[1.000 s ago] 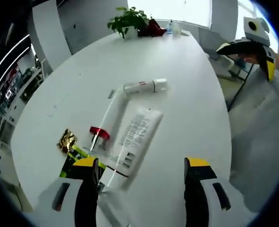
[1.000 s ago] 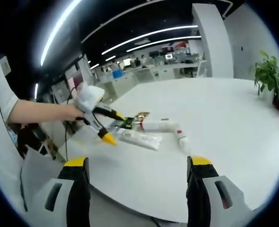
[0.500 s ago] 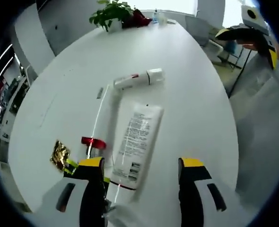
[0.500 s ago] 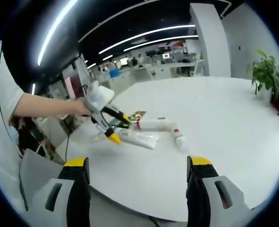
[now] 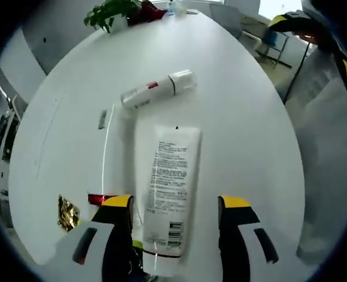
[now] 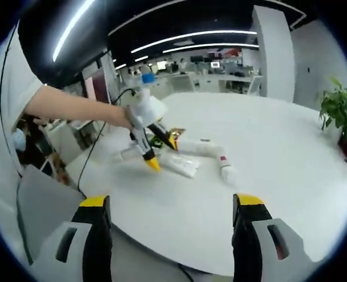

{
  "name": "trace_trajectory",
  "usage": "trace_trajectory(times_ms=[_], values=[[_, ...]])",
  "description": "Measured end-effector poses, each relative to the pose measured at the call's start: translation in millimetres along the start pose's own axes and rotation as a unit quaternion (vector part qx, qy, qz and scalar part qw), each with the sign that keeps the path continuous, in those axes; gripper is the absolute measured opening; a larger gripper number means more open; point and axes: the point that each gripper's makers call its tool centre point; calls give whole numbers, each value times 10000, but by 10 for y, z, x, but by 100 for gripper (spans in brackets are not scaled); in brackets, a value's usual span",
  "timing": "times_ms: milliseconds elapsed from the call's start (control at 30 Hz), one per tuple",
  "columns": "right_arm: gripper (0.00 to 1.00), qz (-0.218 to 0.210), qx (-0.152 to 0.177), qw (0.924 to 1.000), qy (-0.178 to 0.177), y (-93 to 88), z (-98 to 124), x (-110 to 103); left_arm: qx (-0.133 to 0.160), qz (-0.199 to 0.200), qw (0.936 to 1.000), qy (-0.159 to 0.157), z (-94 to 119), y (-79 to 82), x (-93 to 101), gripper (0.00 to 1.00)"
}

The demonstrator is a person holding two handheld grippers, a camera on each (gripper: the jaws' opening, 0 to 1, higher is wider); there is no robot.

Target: Arrange the skincare products in the storage area until every visible bottle or jar stands upright without overlapping.

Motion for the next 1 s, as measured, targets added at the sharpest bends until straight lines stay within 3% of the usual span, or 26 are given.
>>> trace_trajectory(times_ms=[67,200,433,567,1000], values=[[85,93,-258,9995,124,-60,0,-34,-135,-154,9998,-46,-23,9,-9,49],[87,15,-36,10000,53,7,21,-10,-199,-245,9994,-167,-75,50,11,47],[87,-97,-58,9999,20,3,26,0,-368,-328,9983,-310,-125,65,-21,45],[87,-13,-114,9999,39,-12,24,-14,-401,-362,9977,-398,-111,69,-24,29],[86,34,-134,9999,24,-21,26,-8,-350,-475,9973,-444,-102,76,-29,28]])
Point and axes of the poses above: the point that each gripper's makers call its tool centre point, and the gripper's own axes: z roughly backward along the fingers, x roughly to its right, y roughly out of its top, and after that the axes turned 9 degrees about x, right-handed
